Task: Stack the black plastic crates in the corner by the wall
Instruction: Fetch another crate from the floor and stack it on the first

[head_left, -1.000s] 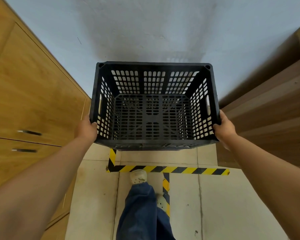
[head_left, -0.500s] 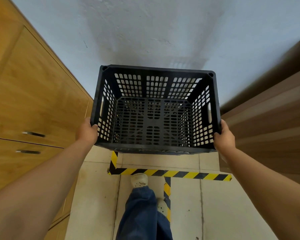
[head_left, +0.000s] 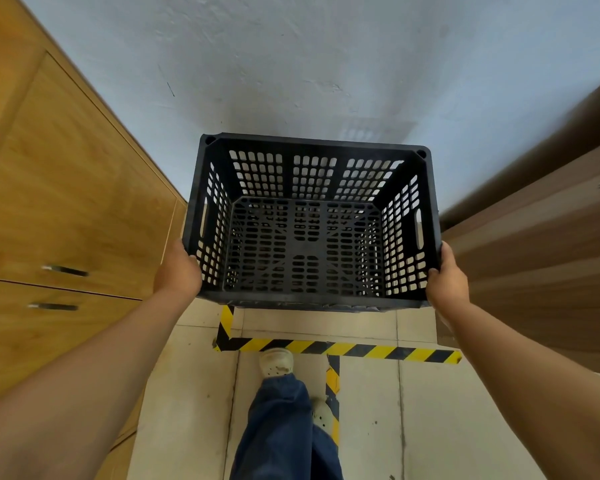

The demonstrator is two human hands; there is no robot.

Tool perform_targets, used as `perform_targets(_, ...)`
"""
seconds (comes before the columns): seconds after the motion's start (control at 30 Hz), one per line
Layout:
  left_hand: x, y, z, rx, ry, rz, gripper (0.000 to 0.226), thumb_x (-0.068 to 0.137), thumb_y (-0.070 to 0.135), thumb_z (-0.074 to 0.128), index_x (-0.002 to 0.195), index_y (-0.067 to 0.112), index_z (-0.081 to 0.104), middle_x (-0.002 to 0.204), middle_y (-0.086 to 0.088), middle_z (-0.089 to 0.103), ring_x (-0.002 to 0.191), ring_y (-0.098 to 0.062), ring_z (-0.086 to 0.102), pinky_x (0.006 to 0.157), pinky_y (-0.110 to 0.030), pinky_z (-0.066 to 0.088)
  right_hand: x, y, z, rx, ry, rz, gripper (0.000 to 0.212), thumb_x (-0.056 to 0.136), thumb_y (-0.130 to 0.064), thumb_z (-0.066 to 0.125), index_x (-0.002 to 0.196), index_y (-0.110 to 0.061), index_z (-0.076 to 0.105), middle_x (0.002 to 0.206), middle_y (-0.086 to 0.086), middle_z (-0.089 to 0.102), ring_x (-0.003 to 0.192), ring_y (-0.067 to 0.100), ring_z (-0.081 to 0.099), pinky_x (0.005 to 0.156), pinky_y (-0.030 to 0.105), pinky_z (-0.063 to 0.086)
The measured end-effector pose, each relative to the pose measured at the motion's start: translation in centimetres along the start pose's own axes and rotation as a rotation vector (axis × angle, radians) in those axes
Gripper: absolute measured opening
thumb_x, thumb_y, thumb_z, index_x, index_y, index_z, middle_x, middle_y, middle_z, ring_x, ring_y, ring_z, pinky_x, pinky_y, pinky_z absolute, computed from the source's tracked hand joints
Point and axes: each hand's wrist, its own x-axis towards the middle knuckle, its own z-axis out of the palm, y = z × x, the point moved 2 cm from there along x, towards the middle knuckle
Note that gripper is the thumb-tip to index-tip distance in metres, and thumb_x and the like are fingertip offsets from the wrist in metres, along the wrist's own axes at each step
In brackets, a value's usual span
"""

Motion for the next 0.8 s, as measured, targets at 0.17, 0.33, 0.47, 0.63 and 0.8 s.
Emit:
perform_targets(0.17, -0.8, 0.2, 1.2, 0.188, 0.078, 0.096, 0.074, 0.095, 0.032, 0.046, 0.151, 0.009, 0.003, 0.159, -0.014, 0.009, 0.144, -0.032, 0.017, 0.115, -0.045, 0.024, -0.1, -0.2, 0.8, -0.131, 0.067, -0.082, 0.061, 0.095, -0.014, 0.038, 0.149, -0.022, 0.013, 0.152, 0.009, 0.029, 0.129, 0.032, 0.04, 0.105, 0.052, 0.036)
perform_targets(0.33, -0.7, 0.1, 2.0, 0.447, 0.195, 0.191, 0.077, 0.094, 0.044, 0.036, 0.15, 0.009, -0.003, 0.16, -0.013, -0.001, 0.147, -0.027, 0.002, 0.117, -0.047, 0.008, -0.3, -0.1, 2.3, -0.379, 0.216, -0.152, 0.076, 0.094, -0.042, 0.04, 0.15, -0.006, 0.002, 0.158, 0.014, 0.01, 0.14, 0.033, 0.023, 0.111, 0.046, 0.027)
perform_targets(0.47, -0.2, 0.4, 2.2, 0.557, 0.206, 0.262, 0.075, 0.094, 0.042, 0.032, 0.15, 0.008, -0.003, 0.159, -0.013, -0.005, 0.147, -0.025, -0.002, 0.117, -0.047, 0.001, 0.2, -0.3, 2.6, -0.372, 0.231, -0.165, 0.076, 0.094, -0.042, 0.04, 0.149, -0.004, 0.004, 0.157, 0.015, 0.014, 0.139, 0.033, 0.024, 0.109, 0.046, 0.029)
perform_targets(0.63, -0.1, 0.7, 1.9, 0.613, 0.171, 0.262, 0.078, 0.094, 0.043, 0.033, 0.149, 0.005, -0.008, 0.159, -0.013, -0.008, 0.147, -0.025, -0.007, 0.117, -0.047, -0.001, -0.2, -0.7, 2.5, -0.44, 0.221, -0.17, 0.077, 0.094, -0.043, 0.04, 0.148, -0.001, 0.004, 0.155, 0.02, 0.016, 0.135, 0.037, 0.029, 0.106, 0.048, 0.033)
perform_targets(0.8, 1.8, 2.2, 1.1, 0.717, 0.103, 0.445, 0.084, 0.091, 0.053, 0.037, 0.149, 0.01, -0.007, 0.157, -0.011, -0.016, 0.144, -0.023, -0.018, 0.109, -0.039, -0.025, 0.5, -1.4, 1.9, -0.535, 0.184, -0.146, 0.082, 0.092, -0.048, 0.039, 0.148, -0.001, 0.004, 0.156, 0.02, 0.014, 0.141, 0.034, 0.021, 0.115, 0.046, 0.02)
